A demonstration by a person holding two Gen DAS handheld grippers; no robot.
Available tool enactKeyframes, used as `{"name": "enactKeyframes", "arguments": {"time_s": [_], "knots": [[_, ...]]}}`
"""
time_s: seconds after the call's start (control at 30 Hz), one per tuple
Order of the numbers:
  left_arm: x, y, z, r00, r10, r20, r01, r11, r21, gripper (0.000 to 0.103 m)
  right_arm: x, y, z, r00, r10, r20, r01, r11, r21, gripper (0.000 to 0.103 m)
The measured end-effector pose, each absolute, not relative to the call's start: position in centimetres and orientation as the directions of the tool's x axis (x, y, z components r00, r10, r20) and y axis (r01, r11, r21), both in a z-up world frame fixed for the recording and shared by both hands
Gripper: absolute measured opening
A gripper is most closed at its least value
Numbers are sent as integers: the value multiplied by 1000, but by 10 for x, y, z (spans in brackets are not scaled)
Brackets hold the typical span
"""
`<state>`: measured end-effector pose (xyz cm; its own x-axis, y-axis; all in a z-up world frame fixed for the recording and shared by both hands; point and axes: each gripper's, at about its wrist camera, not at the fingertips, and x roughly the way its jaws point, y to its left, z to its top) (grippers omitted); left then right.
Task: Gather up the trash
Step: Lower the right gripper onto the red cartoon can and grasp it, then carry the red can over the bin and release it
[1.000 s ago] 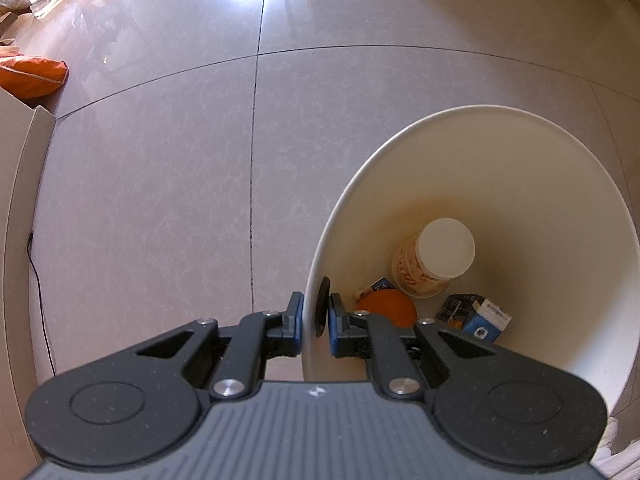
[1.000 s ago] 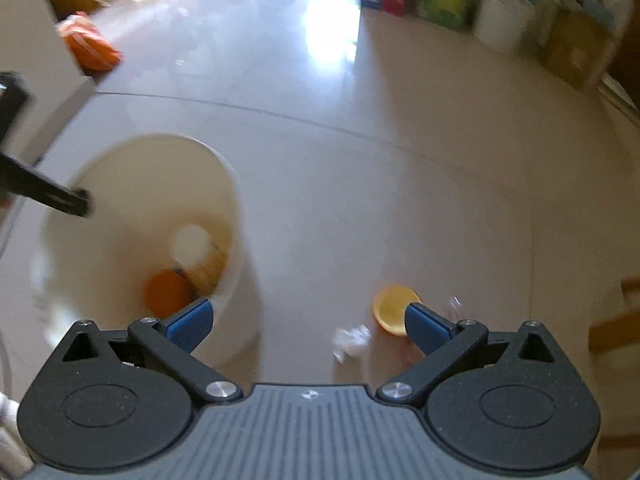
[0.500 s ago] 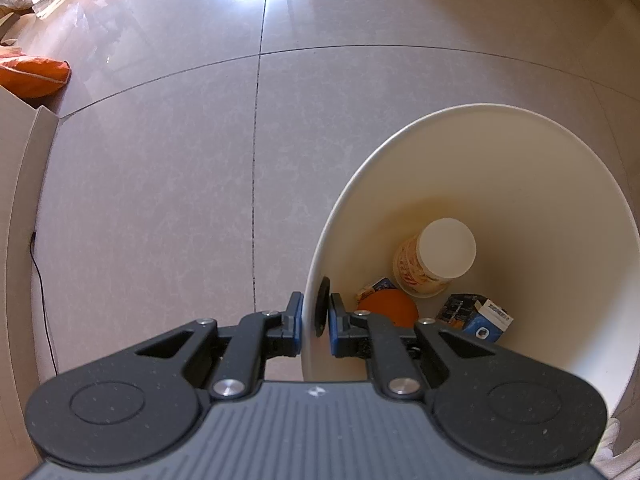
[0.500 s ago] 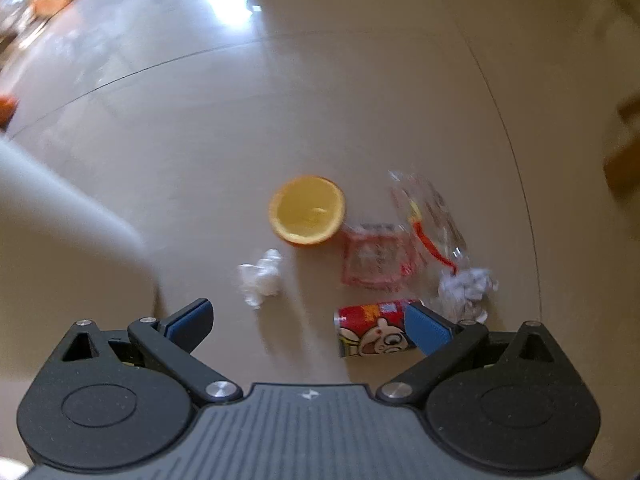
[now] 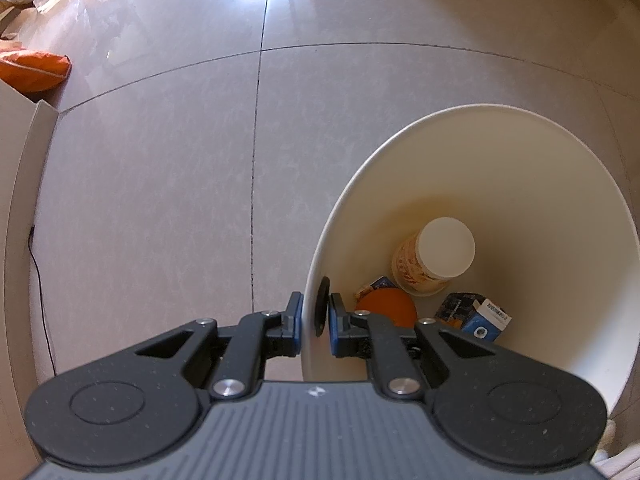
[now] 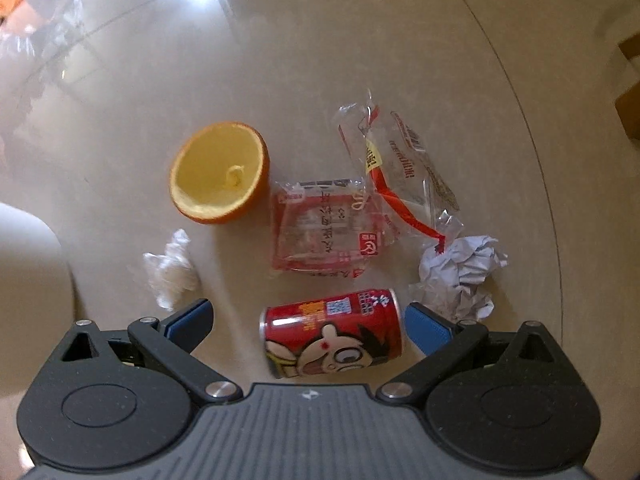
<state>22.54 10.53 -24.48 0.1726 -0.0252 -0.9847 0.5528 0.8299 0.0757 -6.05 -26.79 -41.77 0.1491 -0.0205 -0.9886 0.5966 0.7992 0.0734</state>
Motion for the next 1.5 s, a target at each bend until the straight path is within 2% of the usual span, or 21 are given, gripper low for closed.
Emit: {"name": "enactKeyframes", "arguments": {"time_s": [0.6, 0.9, 1.03, 1.13, 1.5], "knots": [[226, 108, -246, 171, -26, -985, 553, 830, 74, 11, -57, -248, -452, 68, 40, -997, 524, 849, 70, 103], [227, 108, -247, 169, -28, -985, 551, 831, 71, 11, -50, -230, -467, 39, 24, -999, 502, 864, 40, 103], [227, 108, -246, 170, -26, -985, 553, 830, 74, 11, -47, -229, -471, 27, 9, -1000, 512, 859, 22, 99], [227, 108, -246, 170, -25, -985, 552, 831, 74, 11, -46, -227, -472, 20, 3, -1000, 517, 856, 13, 90], [227, 107, -246, 171, -25, -985, 553, 830, 75, 11, -37, -225, -450, -22, -10, -1000, 540, 841, -21, 90]]}}
